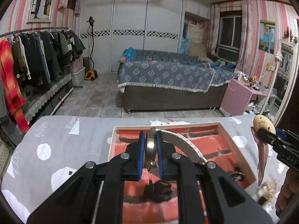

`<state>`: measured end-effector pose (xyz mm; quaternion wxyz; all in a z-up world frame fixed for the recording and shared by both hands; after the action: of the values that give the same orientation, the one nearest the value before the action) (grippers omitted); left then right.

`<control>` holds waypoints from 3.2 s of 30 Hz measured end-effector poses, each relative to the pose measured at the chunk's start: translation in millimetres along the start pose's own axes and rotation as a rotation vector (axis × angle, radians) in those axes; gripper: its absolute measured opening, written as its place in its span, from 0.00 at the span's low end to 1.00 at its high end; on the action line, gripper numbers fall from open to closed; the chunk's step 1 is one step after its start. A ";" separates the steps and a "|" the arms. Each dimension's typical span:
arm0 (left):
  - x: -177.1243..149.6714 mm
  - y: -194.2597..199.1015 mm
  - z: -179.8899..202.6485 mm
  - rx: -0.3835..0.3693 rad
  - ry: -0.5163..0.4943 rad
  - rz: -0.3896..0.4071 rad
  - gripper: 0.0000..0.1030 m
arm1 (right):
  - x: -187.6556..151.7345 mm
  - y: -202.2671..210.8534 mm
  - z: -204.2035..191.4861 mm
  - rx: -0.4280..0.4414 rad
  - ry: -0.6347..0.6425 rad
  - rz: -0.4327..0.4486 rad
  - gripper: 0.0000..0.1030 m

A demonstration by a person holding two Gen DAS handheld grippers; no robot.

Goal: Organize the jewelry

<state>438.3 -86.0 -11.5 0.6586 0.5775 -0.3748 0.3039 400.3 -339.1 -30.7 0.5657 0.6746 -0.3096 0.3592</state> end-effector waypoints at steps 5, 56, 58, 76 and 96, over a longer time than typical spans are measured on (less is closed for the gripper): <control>-3.7 -36.2 -5.1 0.022 0.010 -0.040 0.12 | 2.9 -51.8 3.4 0.001 -0.003 -0.056 0.48; 24.2 33.9 -69.1 0.091 -0.084 0.036 0.61 | 32.9 20.2 14.5 -0.151 0.091 0.074 0.79; 19.9 67.2 -92.5 0.110 -0.093 0.073 0.61 | 27.5 49.2 17.0 -0.167 0.095 0.112 0.79; -164.6 198.6 -101.8 0.118 -0.021 0.022 0.65 | -144.7 168.0 65.8 -0.204 -0.127 0.061 0.83; -181.4 159.1 -43.5 0.128 0.034 -0.040 0.65 | -186.3 173.2 58.4 -0.094 -0.034 0.003 0.85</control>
<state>215.0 -13.4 -82.2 0.6324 0.6205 -0.3317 0.3240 162.9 -423.7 -98.6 0.5908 0.6528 -0.3368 0.3337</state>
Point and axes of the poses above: each gripper's, at about its wrist camera, not at the fingertips, and y roughly against the way its jaws point, z to its right, x to its top, the point moved 10 cm from there along -y, roughly the way its jaws point, and after that the axes turned 1 degree about -y, right-handed, at the moved point
